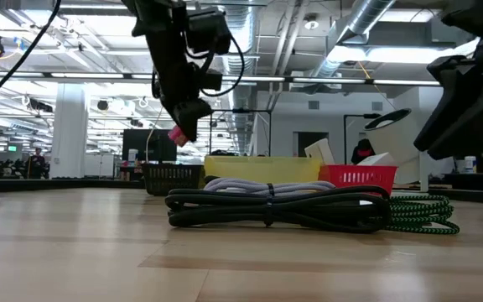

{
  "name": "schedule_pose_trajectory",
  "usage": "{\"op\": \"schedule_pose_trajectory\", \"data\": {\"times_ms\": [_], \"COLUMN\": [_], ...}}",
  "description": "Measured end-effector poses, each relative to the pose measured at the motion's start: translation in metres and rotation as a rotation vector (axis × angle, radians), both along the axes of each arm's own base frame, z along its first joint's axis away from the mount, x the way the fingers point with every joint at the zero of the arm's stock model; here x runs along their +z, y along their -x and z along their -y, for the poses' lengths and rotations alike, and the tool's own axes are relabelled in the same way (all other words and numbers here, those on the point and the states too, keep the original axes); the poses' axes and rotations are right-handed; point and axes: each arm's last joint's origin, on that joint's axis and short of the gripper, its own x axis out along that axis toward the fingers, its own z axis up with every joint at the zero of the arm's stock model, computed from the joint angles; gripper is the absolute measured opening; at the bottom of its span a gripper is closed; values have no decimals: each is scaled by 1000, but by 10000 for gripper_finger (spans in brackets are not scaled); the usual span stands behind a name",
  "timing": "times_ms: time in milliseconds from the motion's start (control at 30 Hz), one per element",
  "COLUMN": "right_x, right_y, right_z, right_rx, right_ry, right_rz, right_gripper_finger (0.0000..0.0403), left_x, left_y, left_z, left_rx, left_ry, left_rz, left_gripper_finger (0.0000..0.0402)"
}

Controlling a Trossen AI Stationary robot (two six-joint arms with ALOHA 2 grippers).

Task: Pick and place items into bin
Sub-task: Put the pink charger adapter into the black bin, then put the top black USB cable into the yellow bin

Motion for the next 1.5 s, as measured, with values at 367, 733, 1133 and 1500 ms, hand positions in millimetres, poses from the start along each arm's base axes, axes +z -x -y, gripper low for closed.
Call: {"op": "schedule_pose_trajectory", "data": {"times_ms": [367,733,1133,1500], "right_x": [0,0,3,11], "right_y": [0,0,-5,-14], "right_z": [0,0,-6,-17], "right_rx": [1,1,-16,8], "right_ry": [-2,-3,-91,-253], "right_rz": [0,-1,64,161], "right_gripper_finger": [107,107,107,107], "left_x": [2,2,1,39], "left_y": [-8,-8,-14,-1], "left_z": [-1,-1,31,121], "left_rx": [-54,-52,-170,-233], "left_ry": [9,10,95,-21], "left_rz": [76,76,92,302], "left_gripper_finger": [171,172,173,173]}}
